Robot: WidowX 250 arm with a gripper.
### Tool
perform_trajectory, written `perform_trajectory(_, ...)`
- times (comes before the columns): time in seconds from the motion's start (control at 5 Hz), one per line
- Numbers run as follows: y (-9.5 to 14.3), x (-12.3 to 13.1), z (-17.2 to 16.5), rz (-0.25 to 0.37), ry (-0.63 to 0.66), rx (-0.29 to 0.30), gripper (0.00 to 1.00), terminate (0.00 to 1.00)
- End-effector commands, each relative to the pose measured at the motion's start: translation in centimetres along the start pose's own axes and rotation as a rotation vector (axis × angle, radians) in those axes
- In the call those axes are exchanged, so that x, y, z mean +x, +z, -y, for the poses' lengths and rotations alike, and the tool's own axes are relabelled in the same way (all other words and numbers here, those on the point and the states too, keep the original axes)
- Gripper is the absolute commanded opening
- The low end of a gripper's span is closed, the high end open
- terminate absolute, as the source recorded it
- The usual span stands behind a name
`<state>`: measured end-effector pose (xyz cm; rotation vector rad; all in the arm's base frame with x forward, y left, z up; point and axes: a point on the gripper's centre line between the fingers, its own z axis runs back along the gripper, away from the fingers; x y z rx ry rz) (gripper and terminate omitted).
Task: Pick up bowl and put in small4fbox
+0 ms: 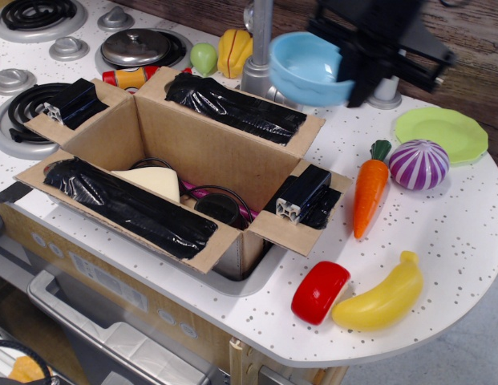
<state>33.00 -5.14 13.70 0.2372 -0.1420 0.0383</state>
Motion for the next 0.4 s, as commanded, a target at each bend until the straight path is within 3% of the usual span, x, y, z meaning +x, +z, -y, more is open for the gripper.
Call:
perform_trajectory(0.0,0.2,-1.9,-6.1,0.053,0.077,-0.002,0.0,0.0)
perform_trajectory(0.2,-1.9,-2.9,-7.3,0.063,0.091,-0.082,1.0,1.0)
